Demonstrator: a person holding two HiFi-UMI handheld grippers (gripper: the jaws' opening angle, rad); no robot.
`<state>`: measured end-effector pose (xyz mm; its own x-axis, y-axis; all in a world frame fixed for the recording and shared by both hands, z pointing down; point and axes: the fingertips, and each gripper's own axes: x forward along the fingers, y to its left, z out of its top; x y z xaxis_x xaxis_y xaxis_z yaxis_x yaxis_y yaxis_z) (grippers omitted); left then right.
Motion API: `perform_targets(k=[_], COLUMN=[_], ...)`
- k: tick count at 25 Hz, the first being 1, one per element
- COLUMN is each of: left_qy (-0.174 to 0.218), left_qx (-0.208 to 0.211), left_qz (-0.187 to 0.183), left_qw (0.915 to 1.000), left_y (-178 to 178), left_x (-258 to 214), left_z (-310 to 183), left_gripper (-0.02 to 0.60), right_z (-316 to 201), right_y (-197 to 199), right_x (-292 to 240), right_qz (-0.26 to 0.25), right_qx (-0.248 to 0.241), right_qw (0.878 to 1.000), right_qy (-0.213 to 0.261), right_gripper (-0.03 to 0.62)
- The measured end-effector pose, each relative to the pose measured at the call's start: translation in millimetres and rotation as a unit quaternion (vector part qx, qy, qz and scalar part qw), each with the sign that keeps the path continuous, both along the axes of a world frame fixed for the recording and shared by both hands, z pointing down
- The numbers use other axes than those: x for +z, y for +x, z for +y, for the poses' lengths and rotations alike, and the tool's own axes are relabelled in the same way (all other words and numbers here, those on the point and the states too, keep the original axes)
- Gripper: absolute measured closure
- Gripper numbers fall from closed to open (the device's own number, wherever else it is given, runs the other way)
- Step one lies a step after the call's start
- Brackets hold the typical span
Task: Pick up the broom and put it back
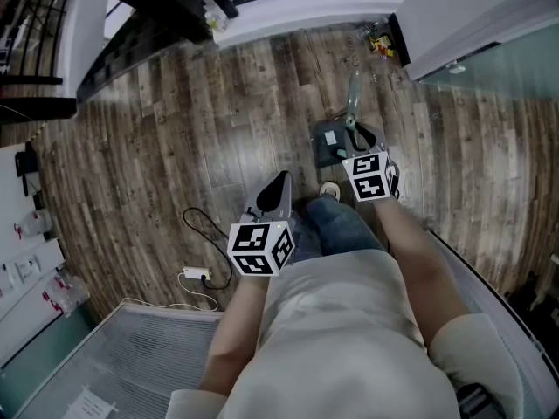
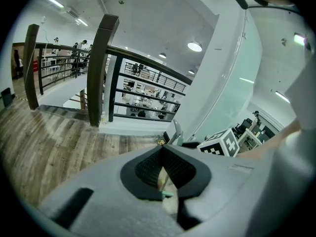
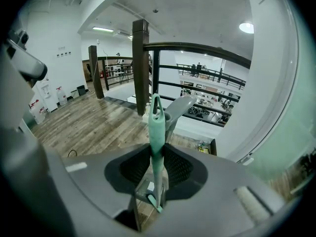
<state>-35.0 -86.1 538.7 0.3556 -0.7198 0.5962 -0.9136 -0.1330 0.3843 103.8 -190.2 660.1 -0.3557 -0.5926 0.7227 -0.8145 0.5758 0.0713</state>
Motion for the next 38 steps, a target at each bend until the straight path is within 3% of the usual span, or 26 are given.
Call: perform_targets(k=[38], left_qy=[0.011], left_qx=[0.003], left_qz=[0.002], left_qw=[0.9999], left_y=[-2.4], left_x=[-11.3], left_z=[13.7], left_gripper=[0.577], right_z=[11.4], right_y=[1.2], right_x=[-10.1], right_qz=[0.011], right_qx=[0.004], right_qw=[1.0], right_qy=[0.011], right_gripper=[0.467])
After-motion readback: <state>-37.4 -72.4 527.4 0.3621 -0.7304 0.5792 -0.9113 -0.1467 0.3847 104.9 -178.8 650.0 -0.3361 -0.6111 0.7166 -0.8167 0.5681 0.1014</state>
